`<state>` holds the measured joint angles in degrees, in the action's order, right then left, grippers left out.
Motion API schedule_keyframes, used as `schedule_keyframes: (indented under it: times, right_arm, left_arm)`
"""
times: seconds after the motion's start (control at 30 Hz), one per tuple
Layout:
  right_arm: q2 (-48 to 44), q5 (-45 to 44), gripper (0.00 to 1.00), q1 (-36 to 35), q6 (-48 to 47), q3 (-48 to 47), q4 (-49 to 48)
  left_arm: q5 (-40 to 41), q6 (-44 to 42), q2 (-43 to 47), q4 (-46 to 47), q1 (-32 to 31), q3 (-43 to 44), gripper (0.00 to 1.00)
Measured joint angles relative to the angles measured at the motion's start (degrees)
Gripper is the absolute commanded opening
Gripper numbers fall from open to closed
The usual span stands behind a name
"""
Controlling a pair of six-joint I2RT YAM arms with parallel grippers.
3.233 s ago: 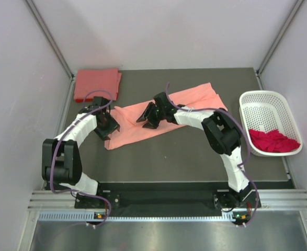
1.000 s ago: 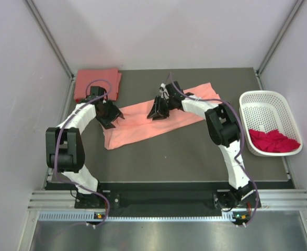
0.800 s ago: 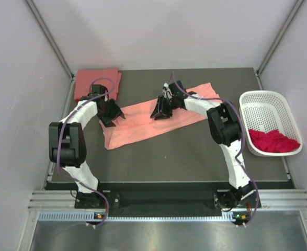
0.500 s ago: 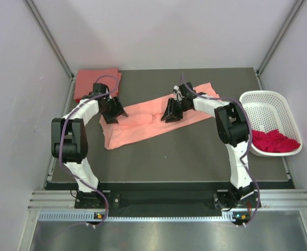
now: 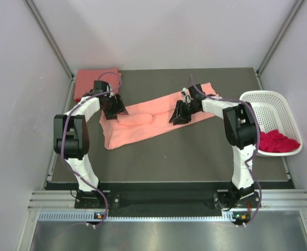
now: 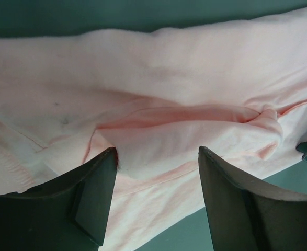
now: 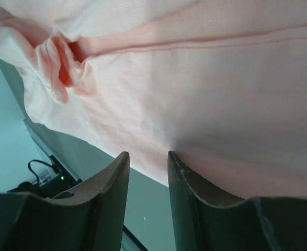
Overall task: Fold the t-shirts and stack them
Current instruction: Fold the tshirt
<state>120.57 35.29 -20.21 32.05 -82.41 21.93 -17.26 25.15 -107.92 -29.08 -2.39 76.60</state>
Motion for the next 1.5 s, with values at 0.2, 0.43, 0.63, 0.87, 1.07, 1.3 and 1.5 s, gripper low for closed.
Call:
schedule_keyframes:
  times: [0.2, 0.43, 0.63, 0.87, 1.07, 1.3, 1.5]
  right_arm:
    - [-0.1, 0.8, 0.36, 0.1, 0.0, 0.6, -0.3]
    - [-0.2, 1.8, 0.35, 0.7, 0.1, 1.6, -1.0]
    - [-0.9, 2.2, 0.35, 1.6, 0.1, 3.2, -1.4]
    - [-1.7, 2.1, 0.35, 1.7, 0.2, 4.4, -1.4]
    - [-2.4, 2.1, 0.35, 1.7, 0.5, 4.9, -1.8]
    - [-2.6, 2.1, 0.34, 1.6, 0.7, 5.2, -2.6]
    - [-2.4, 1.3, 0.38, 0.3, 1.1, 3.5, -2.3]
  left_arm:
    - [1.6, -2.3, -0.2, -0.5, 0.0, 2.1, 0.67]
    - [-0.1, -2.6, -2.3, -0.5, 0.0, 2.1, 0.66]
    - [-2.3, -2.6, -3.0, -0.5, 0.0, 2.1, 0.59]
    - [-3.0, 1.7, -3.4, -3.8, 0.0, 4.4, 0.32]
    - [-1.9, 8.1, -3.4, -6.6, 0.1, 6.1, 0.31]
    - [2.0, 11.2, -3.6, -11.2, 1.0, 7.1, 0.34]
    - [1.4, 9.9, -5.1, -11.3, 1.3, 7.2, 0.56]
